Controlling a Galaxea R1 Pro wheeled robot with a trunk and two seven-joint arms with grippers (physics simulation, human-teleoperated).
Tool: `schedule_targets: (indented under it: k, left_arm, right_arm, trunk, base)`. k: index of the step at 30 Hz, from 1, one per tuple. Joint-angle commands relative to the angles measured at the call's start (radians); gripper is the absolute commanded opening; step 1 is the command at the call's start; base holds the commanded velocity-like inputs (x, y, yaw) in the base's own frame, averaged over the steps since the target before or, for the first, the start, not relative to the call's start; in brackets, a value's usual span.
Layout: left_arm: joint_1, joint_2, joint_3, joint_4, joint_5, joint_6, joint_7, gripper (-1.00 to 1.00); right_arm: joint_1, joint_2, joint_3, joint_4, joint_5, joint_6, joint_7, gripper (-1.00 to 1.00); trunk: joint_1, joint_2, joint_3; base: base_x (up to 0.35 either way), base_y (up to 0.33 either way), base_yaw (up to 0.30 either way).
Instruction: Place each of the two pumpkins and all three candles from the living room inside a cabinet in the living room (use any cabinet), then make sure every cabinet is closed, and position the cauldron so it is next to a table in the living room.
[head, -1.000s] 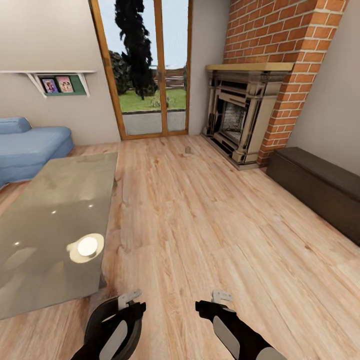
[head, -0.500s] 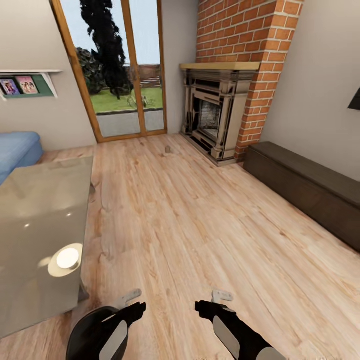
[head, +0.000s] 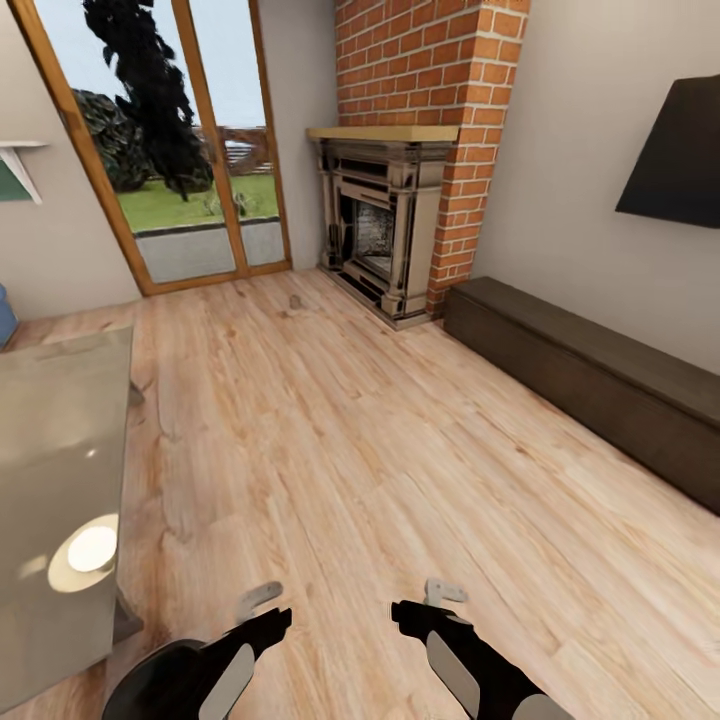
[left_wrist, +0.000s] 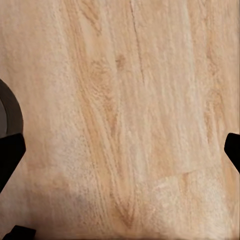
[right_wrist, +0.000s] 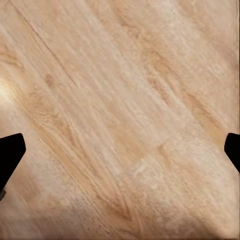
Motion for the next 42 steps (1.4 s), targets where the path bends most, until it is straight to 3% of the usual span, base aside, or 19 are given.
schedule_targets:
  k: [1,13,22,42]
  left_arm:
    - [0.000,0.001,-0.004,-0.001,0.009,0.003,0.009,1.00]
    - [0.000,0.001,-0.005,0.003,0.009,0.002,0.009,1.00]
    - [0.000,0.001,-0.006,0.018,0.009,0.001,0.010,1.00]
    - [0.000,0.000,-0.006,0.021,0.009,0.001,0.011,1.00]
  right_arm:
    - [-0.001,-0.001,0.007,-0.002,-0.007,0.003,-0.008,1.00]
    - [-0.001,-0.001,-0.006,0.002,-0.008,-0.004,-0.008,1.00]
    - [-0.001,-0.002,-0.006,0.010,-0.063,-0.039,-0.010,1.00]
    - [-0.001,-0.003,-0.006,0.013,-0.067,-0.042,-0.010,1.00]
  trunk:
    - [0.000,0.000,-0.001]
    - [0.000,0.000,-0.001]
    - [0.000,0.000,-0.001]
    - [0.000,0.000,-0.001]
  base:
    - [0.000,0.000,-0.280]
    - [0.000,0.000,-0.283]
    - [0.000,0.000,-0.283]
    - [0.000,-0.011,-0.283]
